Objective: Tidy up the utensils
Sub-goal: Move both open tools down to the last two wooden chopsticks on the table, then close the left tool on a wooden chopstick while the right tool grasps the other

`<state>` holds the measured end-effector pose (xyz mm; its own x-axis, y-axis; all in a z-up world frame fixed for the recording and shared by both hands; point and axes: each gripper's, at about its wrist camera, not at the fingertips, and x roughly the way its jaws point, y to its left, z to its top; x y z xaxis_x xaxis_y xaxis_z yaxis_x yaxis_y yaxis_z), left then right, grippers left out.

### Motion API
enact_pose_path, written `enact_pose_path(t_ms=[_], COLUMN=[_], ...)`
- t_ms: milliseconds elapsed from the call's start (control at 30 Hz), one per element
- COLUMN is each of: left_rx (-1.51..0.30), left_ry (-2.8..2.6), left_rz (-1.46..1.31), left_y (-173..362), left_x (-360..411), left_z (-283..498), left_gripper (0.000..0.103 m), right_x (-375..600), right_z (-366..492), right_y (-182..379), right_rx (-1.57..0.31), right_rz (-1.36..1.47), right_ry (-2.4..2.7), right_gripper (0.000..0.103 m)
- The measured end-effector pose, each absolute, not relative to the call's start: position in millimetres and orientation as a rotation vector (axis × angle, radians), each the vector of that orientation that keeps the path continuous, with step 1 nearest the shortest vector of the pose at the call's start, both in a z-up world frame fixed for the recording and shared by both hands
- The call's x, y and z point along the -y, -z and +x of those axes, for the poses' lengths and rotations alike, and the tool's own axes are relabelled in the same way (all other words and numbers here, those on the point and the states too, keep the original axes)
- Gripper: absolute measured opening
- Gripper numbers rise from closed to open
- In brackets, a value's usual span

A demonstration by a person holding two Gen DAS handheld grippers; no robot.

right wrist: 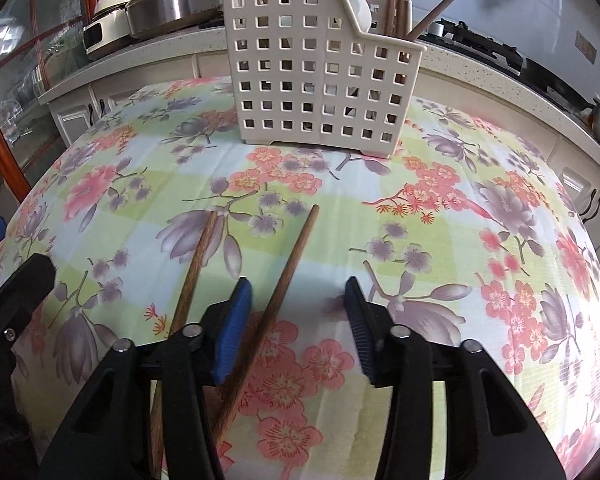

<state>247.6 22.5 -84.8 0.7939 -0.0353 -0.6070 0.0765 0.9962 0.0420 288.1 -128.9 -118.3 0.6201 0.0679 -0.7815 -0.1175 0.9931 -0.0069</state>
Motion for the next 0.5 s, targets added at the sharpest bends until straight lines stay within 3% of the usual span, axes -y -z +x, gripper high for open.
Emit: enact_pose_path(t_ms=[33, 67, 300, 500], left_rx=[-0.656, -0.663, -0.723, -0.797], left_ry=[0.063, 0.068, 0.139, 0.232], left_rz=[0.063, 0.058, 0.046, 0.067], left_y=[85, 86, 91, 101], left_x=[-23, -23, -12, 18], left_z=[249, 251, 263, 279], left_gripper=[0.097, 0.097, 0.093, 0.070], right_x=[128, 128, 151, 181], right_z=[287, 285, 276, 266], right_y=[118, 118, 116, 114], right_rx=[-0.896, -0.896, -0.884, -0.867], right_rz=[-0.062, -0.059, 0.029, 0.084], right_ry=[-0.108, -0.112, -0.106, -0.064], right_gripper=[0.015, 0.012, 0.007, 0.007])
